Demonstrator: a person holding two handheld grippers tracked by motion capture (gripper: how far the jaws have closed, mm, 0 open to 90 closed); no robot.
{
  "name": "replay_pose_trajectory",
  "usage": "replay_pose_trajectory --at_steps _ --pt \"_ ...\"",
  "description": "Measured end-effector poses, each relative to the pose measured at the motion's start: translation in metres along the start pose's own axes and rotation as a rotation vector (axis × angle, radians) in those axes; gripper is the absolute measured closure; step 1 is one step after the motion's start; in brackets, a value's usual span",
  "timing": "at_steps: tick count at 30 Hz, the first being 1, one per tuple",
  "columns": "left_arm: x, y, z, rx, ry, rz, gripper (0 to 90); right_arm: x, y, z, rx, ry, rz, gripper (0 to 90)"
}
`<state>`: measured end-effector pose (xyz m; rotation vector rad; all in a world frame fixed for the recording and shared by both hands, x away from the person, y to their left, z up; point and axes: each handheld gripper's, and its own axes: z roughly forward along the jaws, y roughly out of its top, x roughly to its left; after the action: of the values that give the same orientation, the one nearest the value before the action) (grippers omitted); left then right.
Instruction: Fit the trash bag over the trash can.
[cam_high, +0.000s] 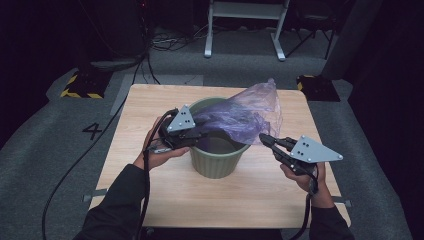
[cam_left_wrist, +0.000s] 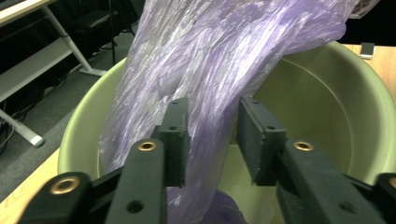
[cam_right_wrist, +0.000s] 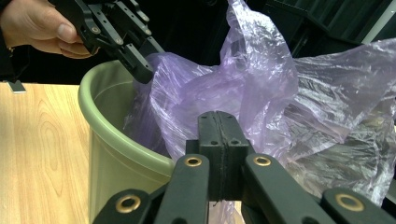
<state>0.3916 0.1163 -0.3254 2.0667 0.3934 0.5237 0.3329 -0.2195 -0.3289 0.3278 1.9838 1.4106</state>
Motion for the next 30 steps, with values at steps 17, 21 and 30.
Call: replay_pose_trajectory --at_steps 17,21,30 --pt "-0.015 0.016 0.019 0.064 -0.072 0.015 40.0 0.006 0.016 0.001 -0.027 -0.003 -0.031 90.0" --pt "-0.013 0.017 0.005 -0.024 -0.061 -0.004 22.7 0.006 0.019 0.001 -0.04 -0.01 -0.035 90.0" --pt "-0.032 0.03 -0.005 -0.065 -0.101 0.071 27.9 0.017 0.029 0.008 -0.03 0.016 -0.076 90.0"
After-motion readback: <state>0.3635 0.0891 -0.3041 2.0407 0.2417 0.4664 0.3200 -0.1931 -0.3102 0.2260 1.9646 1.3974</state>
